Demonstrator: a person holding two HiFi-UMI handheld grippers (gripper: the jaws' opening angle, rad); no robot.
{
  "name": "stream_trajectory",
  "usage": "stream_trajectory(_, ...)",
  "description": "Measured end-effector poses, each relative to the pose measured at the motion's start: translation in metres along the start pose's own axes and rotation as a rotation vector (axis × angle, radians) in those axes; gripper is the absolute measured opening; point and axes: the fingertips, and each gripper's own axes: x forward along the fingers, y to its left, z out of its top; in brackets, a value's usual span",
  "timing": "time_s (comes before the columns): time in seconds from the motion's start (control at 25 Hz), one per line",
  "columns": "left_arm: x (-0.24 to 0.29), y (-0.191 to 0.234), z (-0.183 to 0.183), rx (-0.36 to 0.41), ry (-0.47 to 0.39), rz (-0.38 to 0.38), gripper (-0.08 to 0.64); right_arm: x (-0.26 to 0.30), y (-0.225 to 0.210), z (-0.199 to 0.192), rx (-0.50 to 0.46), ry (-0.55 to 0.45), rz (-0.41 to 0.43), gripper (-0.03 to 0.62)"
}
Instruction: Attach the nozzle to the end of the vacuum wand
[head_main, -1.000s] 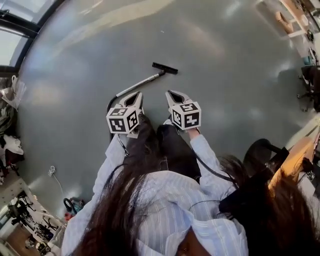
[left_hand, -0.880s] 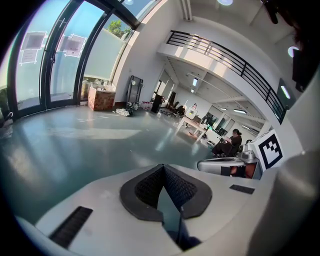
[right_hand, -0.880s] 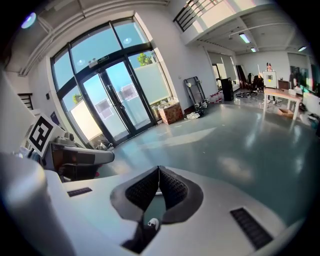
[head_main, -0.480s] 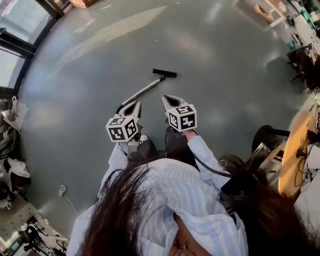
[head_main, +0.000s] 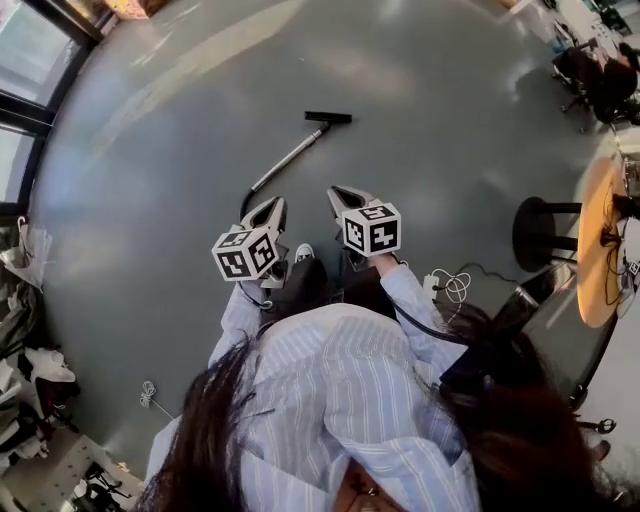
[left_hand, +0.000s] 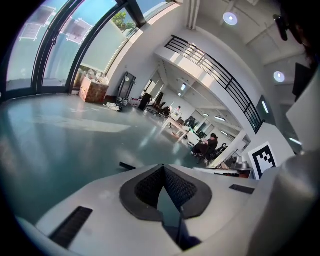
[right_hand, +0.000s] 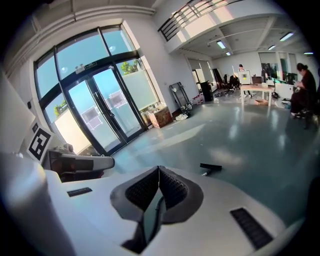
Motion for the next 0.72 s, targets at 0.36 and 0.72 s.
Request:
stream_trajectory(0.36,0.004,-0.025,-0.025,0.035,0.007,-0.030,0.006,-0.049,-0.018,-0.033,0.036,0.005,-0.070,0.006)
stream_trajectory(0.72,0.008,-0.107,-0.065,0.088,0.002,-0.073,0.005,-0.112,-0.031,-0.085,0.022,0.005,-0.050,0.006)
